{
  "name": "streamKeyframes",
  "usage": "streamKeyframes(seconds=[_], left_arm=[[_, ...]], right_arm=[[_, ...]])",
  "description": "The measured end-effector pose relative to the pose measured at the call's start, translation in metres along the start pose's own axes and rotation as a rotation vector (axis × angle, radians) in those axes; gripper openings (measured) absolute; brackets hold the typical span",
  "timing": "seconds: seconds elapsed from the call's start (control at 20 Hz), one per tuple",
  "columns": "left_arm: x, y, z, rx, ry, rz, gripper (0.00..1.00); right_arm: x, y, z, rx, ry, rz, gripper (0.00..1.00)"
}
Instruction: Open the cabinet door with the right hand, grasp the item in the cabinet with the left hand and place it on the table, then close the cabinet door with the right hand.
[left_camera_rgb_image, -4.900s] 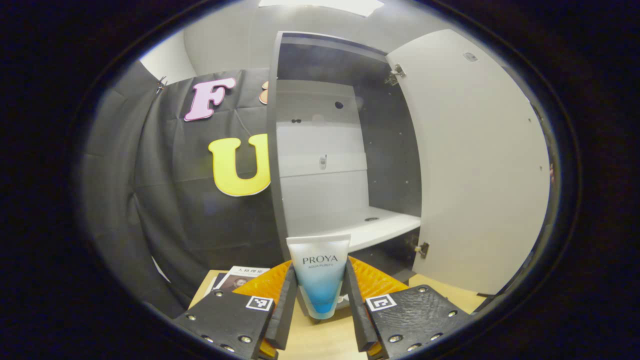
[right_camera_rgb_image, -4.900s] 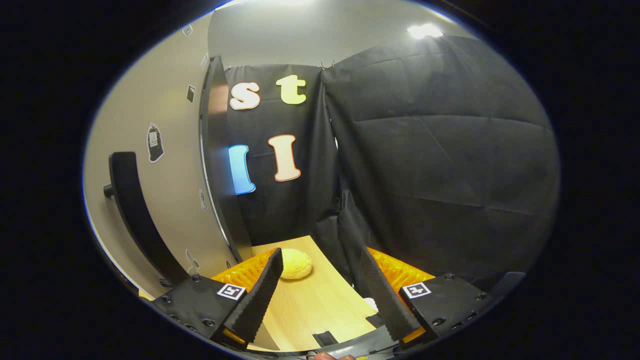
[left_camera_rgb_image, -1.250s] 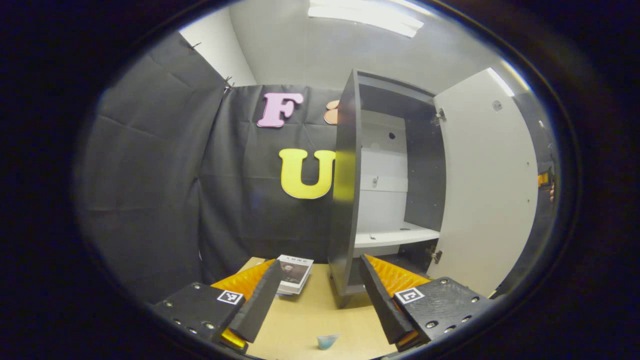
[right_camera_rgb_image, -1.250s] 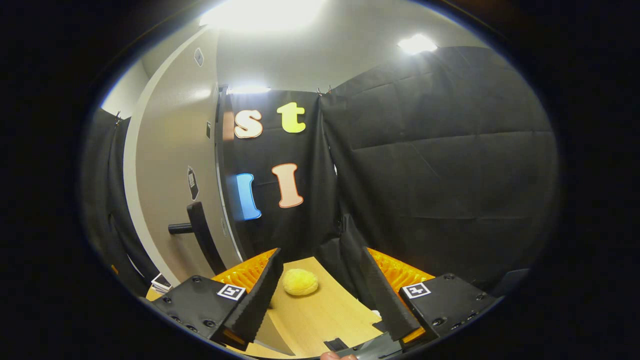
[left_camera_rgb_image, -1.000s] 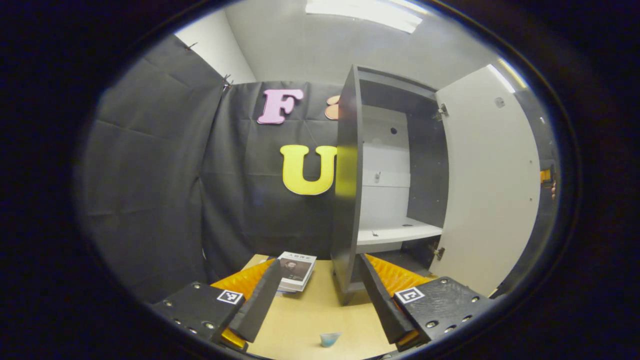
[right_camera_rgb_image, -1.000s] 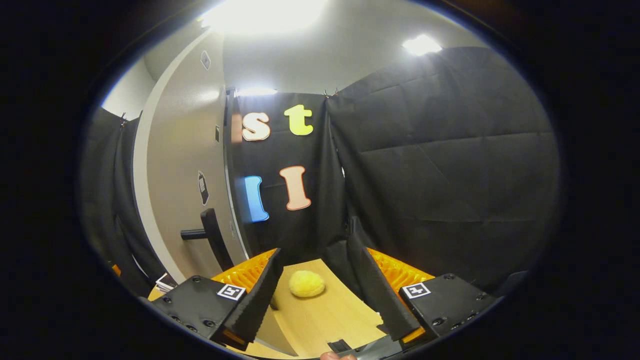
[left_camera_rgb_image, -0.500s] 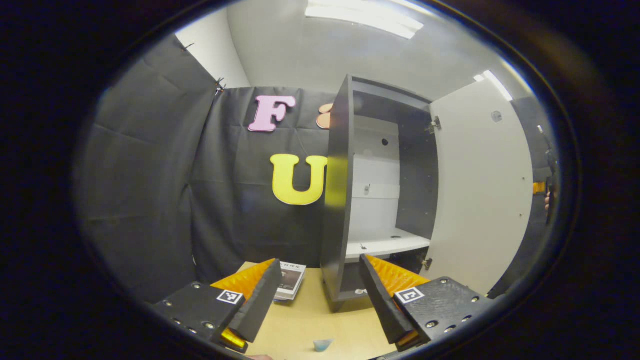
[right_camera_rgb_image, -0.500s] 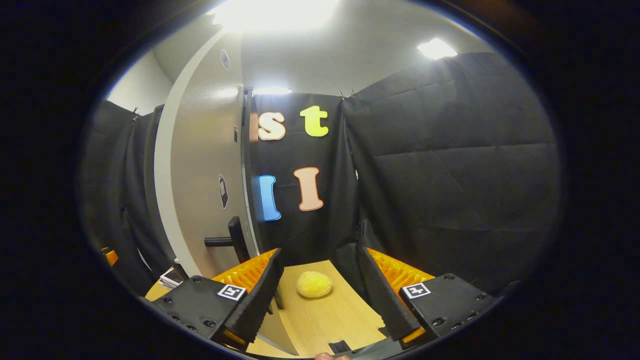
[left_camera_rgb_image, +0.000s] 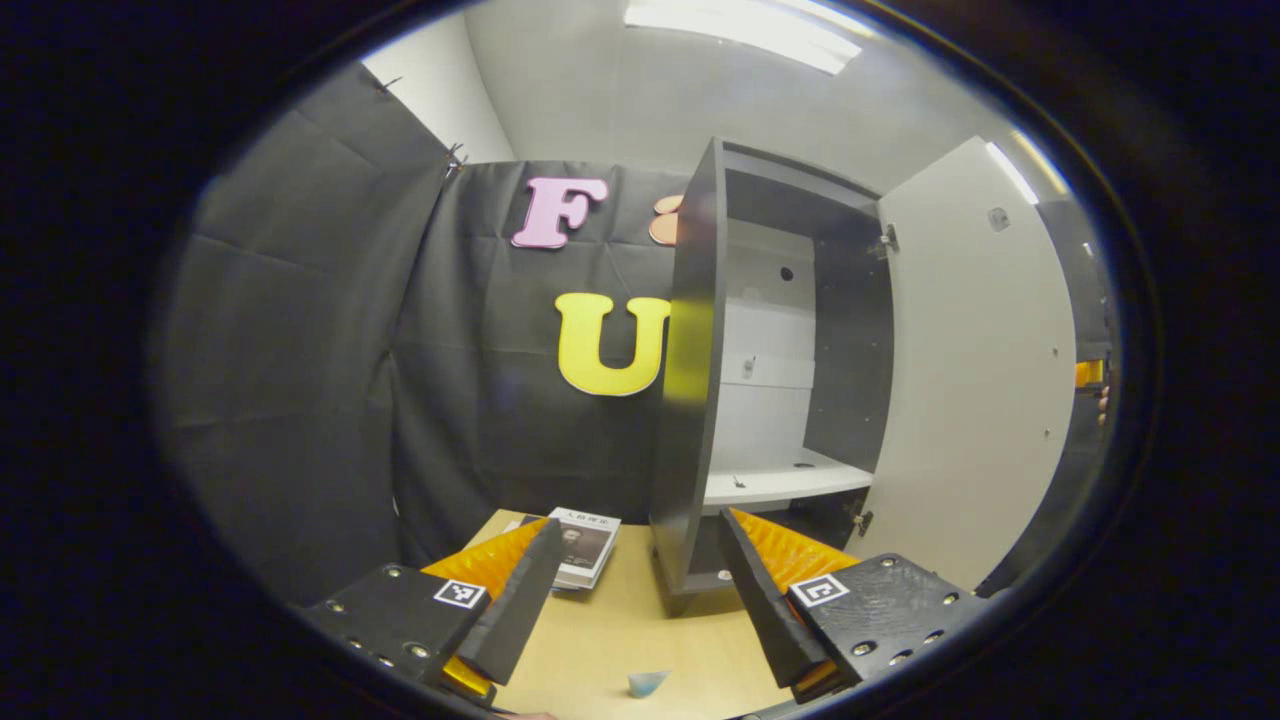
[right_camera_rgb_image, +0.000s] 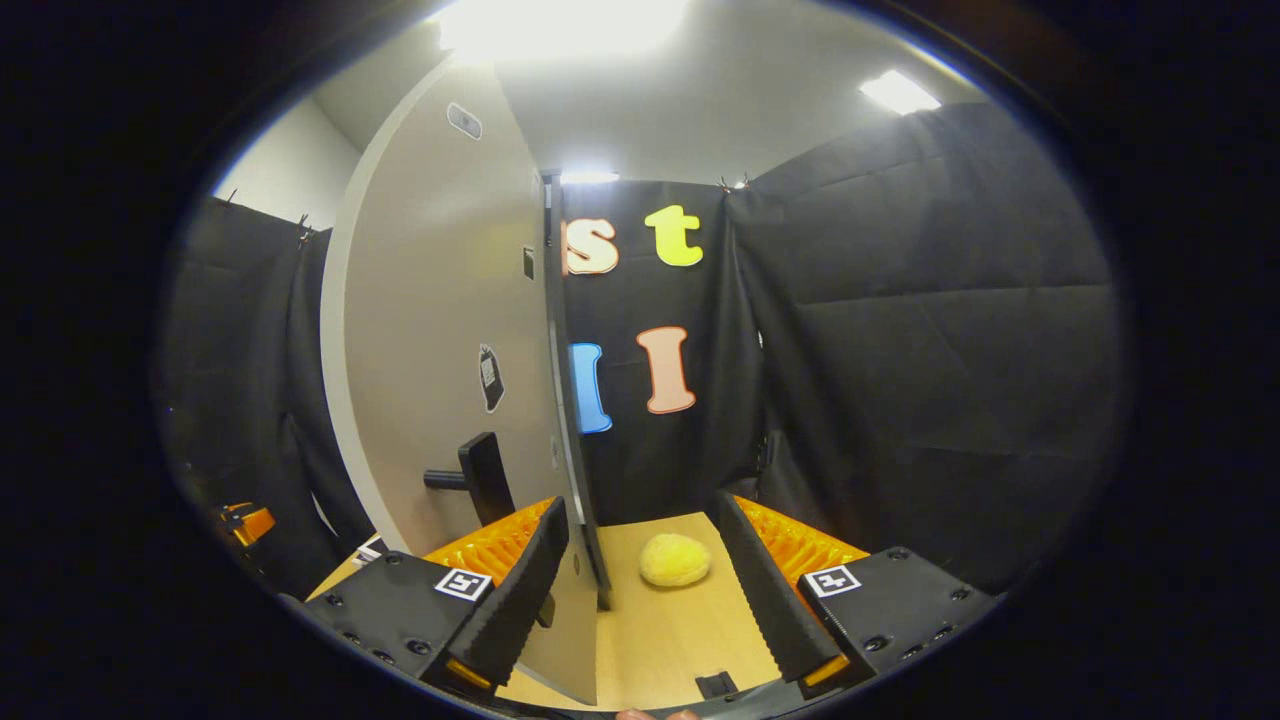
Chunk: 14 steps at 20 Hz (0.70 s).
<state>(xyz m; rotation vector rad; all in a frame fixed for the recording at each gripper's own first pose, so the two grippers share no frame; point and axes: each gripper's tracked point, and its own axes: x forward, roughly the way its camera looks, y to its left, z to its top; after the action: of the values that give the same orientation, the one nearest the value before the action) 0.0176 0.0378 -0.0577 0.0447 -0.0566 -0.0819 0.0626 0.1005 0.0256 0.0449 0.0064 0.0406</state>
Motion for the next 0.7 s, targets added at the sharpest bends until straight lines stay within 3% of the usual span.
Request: streamKeyframes(seconds=[0.15, 0.45, 0.7], left_arm=[[-0.001, 0.003, -0.009, 0.011, 0.009, 0.030, 0.94], [-0.005, 0.007, -0.014, 0.004, 0.019, 0.047, 0.93], [-0.010, 0.017, -0.011, 0.008, 0.012, 0.074, 0.93]], right_arm=[[0.001, 0.022, -0.005, 0.070, 0.037, 0.082, 0.98], [0.010, 0.066, -0.006, 0.002, 0.046, 0.190, 0.98], [0.016, 0.106, -0.011, 0.029, 0.073, 0.298, 0.98]])
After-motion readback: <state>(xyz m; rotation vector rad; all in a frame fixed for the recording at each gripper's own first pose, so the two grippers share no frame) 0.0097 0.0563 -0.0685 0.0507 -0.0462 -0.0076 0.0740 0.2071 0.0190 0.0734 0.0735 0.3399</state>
